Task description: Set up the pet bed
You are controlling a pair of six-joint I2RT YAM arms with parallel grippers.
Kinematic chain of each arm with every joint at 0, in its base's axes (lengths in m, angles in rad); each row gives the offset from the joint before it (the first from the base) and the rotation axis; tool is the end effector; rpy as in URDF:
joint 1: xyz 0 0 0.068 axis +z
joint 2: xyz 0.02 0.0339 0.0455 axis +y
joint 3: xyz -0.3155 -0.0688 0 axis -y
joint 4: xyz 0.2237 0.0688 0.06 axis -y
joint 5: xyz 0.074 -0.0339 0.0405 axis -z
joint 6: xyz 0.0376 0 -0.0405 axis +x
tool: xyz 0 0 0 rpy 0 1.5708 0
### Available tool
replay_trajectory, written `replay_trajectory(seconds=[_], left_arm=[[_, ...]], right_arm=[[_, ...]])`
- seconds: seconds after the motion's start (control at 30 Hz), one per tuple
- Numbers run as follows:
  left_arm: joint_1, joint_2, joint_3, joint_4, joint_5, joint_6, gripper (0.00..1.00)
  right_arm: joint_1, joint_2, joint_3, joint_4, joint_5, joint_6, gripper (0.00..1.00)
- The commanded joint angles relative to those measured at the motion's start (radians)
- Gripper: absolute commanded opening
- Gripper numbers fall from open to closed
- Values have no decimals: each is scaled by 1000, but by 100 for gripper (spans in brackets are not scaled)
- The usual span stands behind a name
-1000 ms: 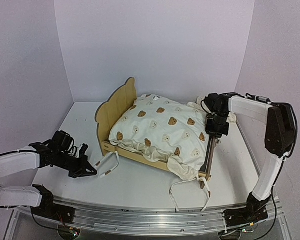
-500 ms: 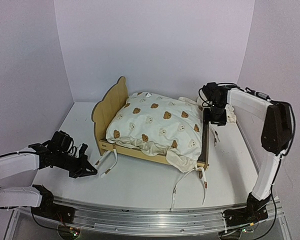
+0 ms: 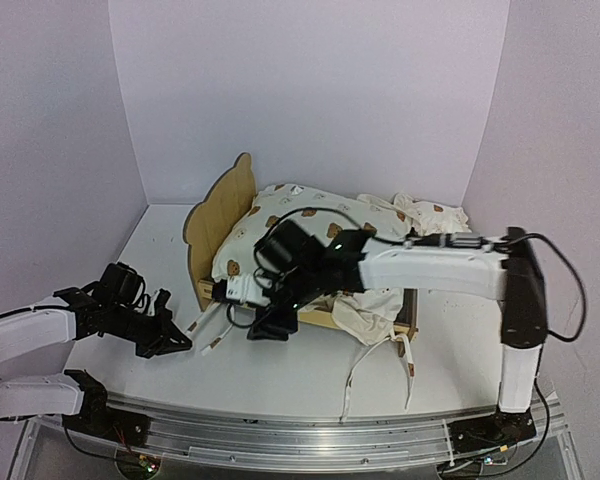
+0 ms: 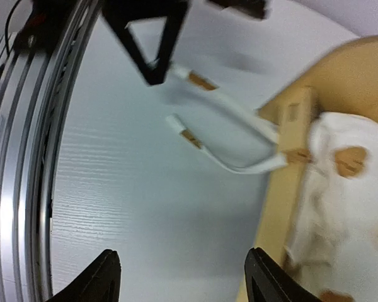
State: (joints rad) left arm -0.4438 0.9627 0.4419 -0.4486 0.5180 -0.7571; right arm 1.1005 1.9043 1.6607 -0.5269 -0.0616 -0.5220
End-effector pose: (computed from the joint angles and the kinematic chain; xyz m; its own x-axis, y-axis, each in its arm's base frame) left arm 0.1040 -0.0701 0.2252 -0.9712 -0.1990 -0.1308 -0.0564 0.7260 -0.6853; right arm 0.1950 0.3887 0.3382 0.1800 -0.7441 -0.6434 -0.9460 0.0483 -0.3206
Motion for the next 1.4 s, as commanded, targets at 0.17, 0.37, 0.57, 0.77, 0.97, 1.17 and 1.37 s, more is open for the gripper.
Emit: replay_trajectory(seconds=[0.17, 0.37, 0.57, 0.77, 0.97, 1.17, 1.37], left_arm=[[6, -27, -16, -75, 0, -70, 0], [12, -35, -26, -53, -1, -72, 0], [20, -38, -34, -49, -3, -78, 0], [30, -39, -37, -45, -5, -79, 0], [38, -36, 2, -98, -12, -68, 0], [39, -22, 176, -226, -12, 82, 0], [40, 32, 341, -251, 24, 431, 0]], right_arm=[[7, 422, 318, 100, -207, -362, 68], [8, 531, 414, 122, -197, -455, 66], [8, 609, 451, 124, -135, -533, 66], [9, 663, 467, 125, -80, -547, 65], [9, 700, 486, 139, 22, -448, 27], [34, 519, 343, 193, 6, -262, 0], [53, 223, 78, 452, -84, 96, 0]])
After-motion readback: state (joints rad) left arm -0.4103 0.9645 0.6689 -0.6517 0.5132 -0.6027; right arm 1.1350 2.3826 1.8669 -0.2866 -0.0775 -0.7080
